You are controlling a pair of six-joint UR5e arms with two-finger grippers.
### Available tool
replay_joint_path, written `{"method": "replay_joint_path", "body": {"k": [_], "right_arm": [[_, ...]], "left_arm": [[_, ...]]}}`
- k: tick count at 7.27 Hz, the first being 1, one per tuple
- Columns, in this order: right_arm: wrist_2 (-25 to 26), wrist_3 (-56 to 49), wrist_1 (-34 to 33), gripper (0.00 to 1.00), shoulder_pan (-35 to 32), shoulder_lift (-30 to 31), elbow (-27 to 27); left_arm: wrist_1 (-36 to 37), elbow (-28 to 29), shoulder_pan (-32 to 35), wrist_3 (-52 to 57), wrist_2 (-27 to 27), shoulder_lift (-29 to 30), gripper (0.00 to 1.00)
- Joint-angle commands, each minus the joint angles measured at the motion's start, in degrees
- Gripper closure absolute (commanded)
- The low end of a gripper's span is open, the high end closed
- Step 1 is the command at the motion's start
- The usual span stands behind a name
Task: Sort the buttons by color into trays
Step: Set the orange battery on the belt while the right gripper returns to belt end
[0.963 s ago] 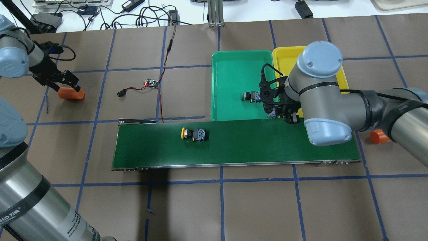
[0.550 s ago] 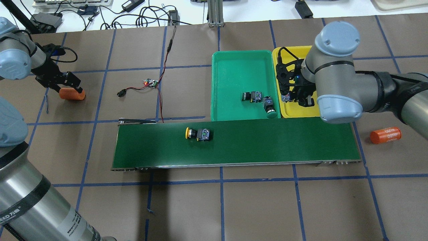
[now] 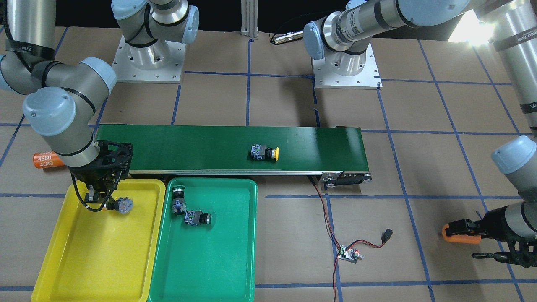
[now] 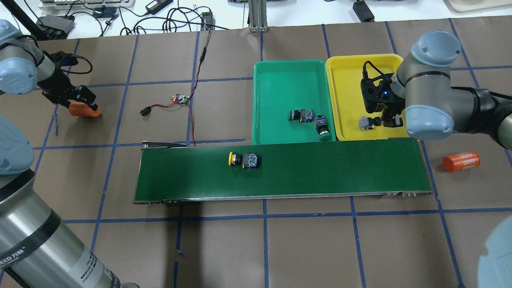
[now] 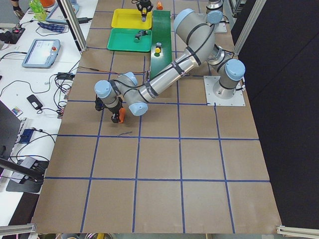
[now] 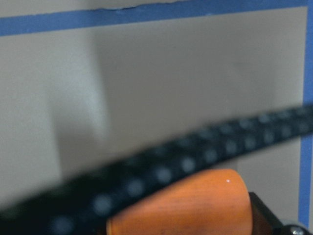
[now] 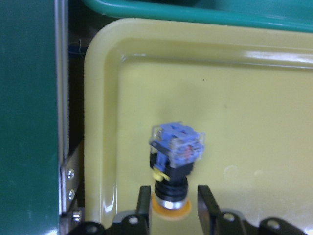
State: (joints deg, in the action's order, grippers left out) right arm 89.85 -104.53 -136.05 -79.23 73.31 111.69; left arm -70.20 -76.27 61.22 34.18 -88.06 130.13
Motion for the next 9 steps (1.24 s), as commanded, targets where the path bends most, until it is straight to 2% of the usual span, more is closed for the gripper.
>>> {"method": "replay_joint_path", "body": {"k": [1, 2, 4, 5, 6, 7, 8, 9], "right_arm": [[-0.64, -0.24, -0.01, 0.15, 0.22, 0.52, 0.98], [-1.25, -0.24, 0.25, 0.14, -0.04, 2.7, 2.2], [-1.43, -0.06, 0.52, 0.13, -3.27, 7.8, 7.37], [-1.17, 0.55, 0.43, 0.09, -5.82, 9.73, 9.32], [-1.0, 1.6, 0.34, 0.07, -6.98, 10.53, 10.81], [-1.08, 1.61, 0.34, 0.04, -7.34, 10.54, 12.4], [-1.17, 1.7, 0.17, 0.0, -7.43, 10.63, 13.02], [-1.17, 1.61, 0.17, 0.0, -7.43, 10.63, 13.03]], "left_arm": [[-6.57, -1.76, 3.8, -6.36, -1.93, -6.07, 1.0], [-10.01, -4.74, 6.52, -8.67, -1.85, -11.33, 1.0], [-11.01, -18.32, 10.04, -13.15, -0.62, -23.19, 1.0], [-10.57, -25.09, 11.98, -16.83, 1.21, -28.21, 1.0], [-10.31, -30.03, 14.95, -21.74, 1.49, -32.26, 1.0], [-8.57, -33.74, 19.68, -24.75, 1.06, -34.13, 1.0], [-2.81, -36.91, 23.04, -27.21, 0.96, -34.85, 1.0], [-1.18, -40.24, 25.24, -31.07, 1.4, -35.2, 1.0]]}}
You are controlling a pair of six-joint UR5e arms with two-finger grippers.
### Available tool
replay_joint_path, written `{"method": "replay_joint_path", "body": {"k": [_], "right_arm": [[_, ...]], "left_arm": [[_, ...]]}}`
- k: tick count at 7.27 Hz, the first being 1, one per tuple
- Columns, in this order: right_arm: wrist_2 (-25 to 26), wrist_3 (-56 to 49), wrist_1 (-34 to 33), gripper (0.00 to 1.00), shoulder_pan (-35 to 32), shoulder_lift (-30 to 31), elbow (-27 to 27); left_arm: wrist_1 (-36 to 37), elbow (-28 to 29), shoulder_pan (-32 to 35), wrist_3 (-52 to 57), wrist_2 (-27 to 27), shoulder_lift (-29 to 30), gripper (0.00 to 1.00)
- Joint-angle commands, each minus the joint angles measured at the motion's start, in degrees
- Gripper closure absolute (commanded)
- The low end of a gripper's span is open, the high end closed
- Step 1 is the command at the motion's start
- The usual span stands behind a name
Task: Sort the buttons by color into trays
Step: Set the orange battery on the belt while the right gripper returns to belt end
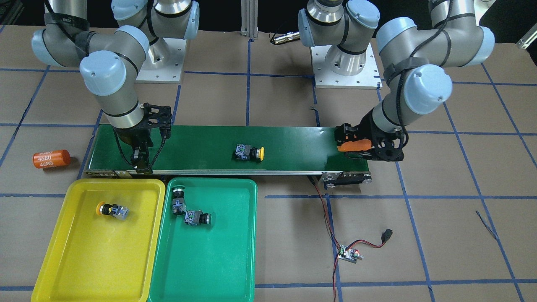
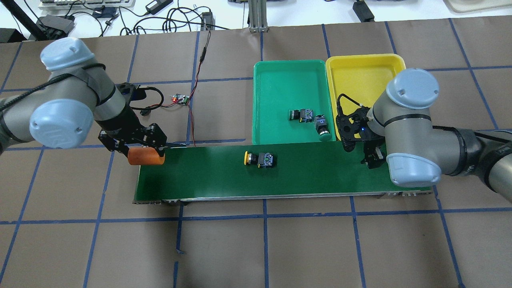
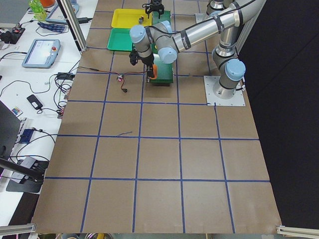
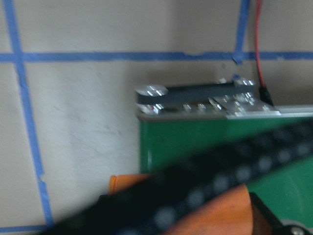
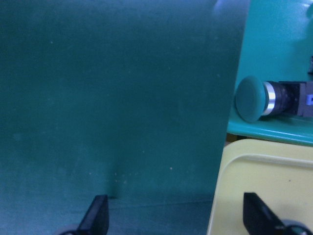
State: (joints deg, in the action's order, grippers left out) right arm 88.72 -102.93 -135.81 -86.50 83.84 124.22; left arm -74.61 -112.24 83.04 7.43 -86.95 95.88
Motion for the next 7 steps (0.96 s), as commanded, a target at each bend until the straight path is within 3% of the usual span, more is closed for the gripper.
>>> {"method": "replay_joint_path", "body": {"k": [1, 3, 4, 5, 7], "right_arm": [[-0.12, 0.01, -0.06, 0.0, -0.16, 0.09, 0.49], [0.49, 0.1, -0.15, 0.0, -0.16, 0.09, 0.49], [0.41, 3.32, -0.24, 0.0, -0.16, 0.18, 0.58], [0.4, 9.53, 0.19, 0.0, -0.16, 1.05, 0.58], [0.4, 11.7, 0.38, 0.0, -0.95, 1.41, 1.89]], "left_arm": [[7.77, -6.22, 4.58, -4.87, 0.21, -0.35, 1.0], [11.24, -6.5, 4.76, -4.87, 0.47, -0.17, 0.46], [11.42, -6.07, 4.59, -4.96, 0.47, 0.01, 0.0], [11.33, -5.8, 4.41, -4.88, 0.56, -0.34, 0.0], [10.38, -2.75, 2.93, -4.09, -0.23, -1.57, 0.0]]}}
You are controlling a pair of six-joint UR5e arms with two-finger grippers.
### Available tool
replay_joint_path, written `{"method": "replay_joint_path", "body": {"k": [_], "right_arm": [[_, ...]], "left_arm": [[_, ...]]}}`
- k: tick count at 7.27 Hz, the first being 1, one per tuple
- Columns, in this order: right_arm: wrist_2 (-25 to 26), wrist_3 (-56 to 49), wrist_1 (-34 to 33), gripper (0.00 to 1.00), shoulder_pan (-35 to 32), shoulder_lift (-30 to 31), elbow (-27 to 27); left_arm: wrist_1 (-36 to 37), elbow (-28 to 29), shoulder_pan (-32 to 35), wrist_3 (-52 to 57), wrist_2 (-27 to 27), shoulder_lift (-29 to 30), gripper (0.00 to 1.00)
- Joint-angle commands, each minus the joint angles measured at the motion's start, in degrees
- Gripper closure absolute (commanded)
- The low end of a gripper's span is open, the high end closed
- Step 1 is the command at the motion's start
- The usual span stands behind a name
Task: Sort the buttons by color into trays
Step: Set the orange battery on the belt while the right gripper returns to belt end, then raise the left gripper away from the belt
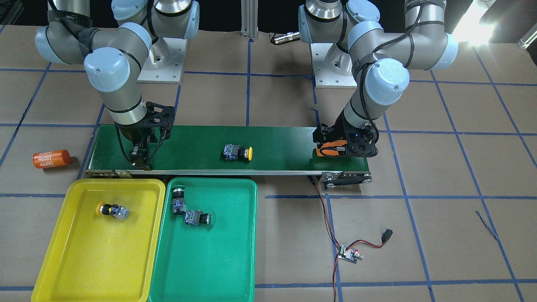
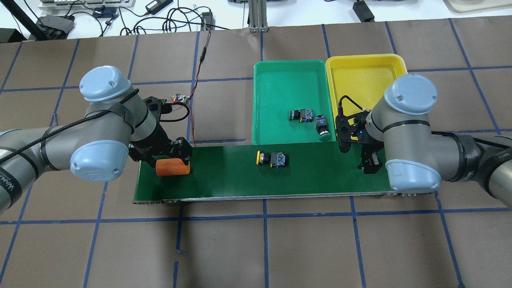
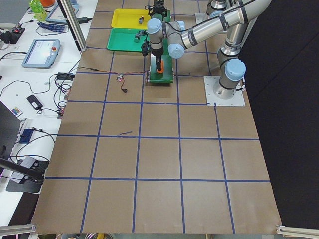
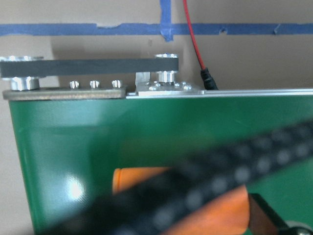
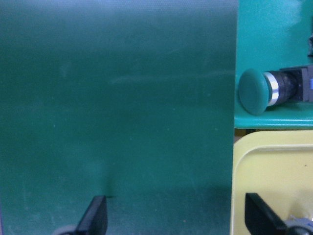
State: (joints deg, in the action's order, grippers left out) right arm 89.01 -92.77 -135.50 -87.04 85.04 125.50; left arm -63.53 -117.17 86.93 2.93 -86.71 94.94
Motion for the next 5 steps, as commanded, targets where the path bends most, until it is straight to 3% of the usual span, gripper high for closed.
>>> {"method": "replay_joint_path", "body": {"k": [1, 3, 5], "right_arm": [[0.11, 1.46, 0.06, 0.0, -0.41, 0.13, 0.63], [-0.59, 1.46, 0.06, 0.0, -0.67, 0.31, 0.63], [-0.5, 1.46, -0.2, 0.0, -1.11, 0.22, 0.63]], "left_arm": [[-4.38, 6.65, -1.24, 0.41, -0.48, -1.07, 0.0], [-15.36, 18.24, -0.54, 0.33, -0.83, -2.56, 0.0], [-17.86, 22.15, -0.36, 0.41, -2.22, -3.18, 0.0]]}}
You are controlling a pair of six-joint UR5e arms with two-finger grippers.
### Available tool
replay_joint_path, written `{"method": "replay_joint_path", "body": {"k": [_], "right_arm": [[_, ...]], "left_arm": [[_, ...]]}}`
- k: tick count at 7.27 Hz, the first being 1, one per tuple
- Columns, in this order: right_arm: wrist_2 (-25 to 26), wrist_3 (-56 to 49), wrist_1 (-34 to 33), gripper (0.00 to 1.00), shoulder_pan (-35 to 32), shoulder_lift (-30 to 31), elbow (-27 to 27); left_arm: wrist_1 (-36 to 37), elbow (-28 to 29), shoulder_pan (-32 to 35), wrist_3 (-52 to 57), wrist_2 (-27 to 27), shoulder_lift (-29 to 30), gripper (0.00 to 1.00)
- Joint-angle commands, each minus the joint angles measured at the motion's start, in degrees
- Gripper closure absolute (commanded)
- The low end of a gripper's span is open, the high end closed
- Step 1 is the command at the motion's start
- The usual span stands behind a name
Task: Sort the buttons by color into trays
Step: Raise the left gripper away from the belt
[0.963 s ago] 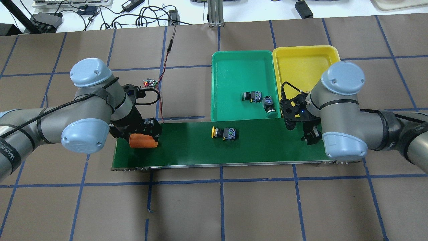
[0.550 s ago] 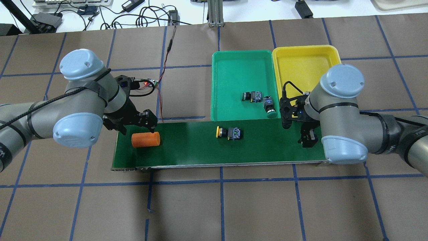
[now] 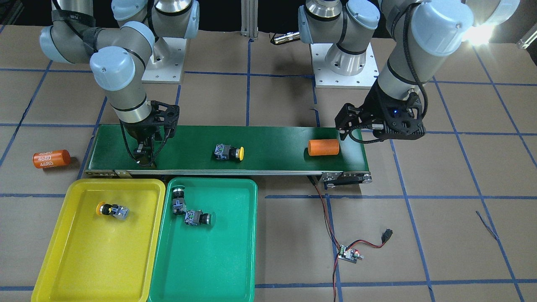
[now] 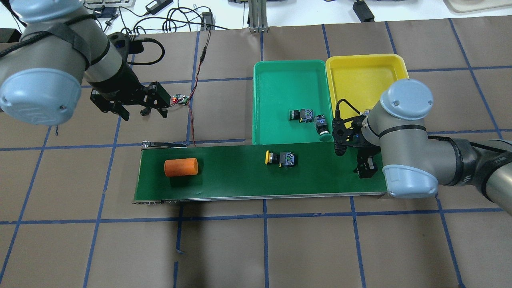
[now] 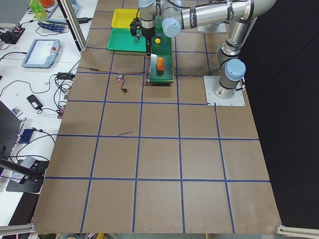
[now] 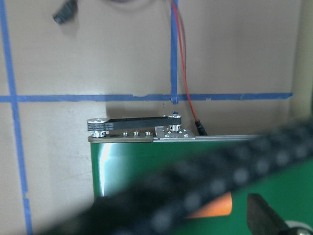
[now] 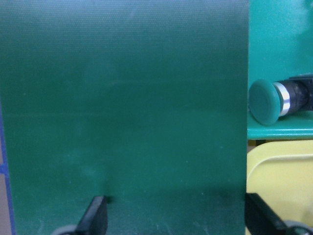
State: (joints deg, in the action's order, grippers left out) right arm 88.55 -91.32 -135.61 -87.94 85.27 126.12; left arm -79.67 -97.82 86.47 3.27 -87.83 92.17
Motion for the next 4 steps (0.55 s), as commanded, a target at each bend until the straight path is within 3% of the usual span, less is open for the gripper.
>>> {"method": "replay_joint_path", "body": {"k": [1, 4], "right_arm": [[-0.13, 0.0, -0.09, 0.0, -0.22, -0.02, 0.01], [-0.13, -0.08, -0.09, 0.0, -0.22, -0.02, 0.01]], "left_arm": [[-2.41, 2.73, 0.1, 0.07, -1.55, -1.02, 0.0], [-2.42, 2.98, -0.42, 0.07, -1.47, -1.03, 0.0]]}}
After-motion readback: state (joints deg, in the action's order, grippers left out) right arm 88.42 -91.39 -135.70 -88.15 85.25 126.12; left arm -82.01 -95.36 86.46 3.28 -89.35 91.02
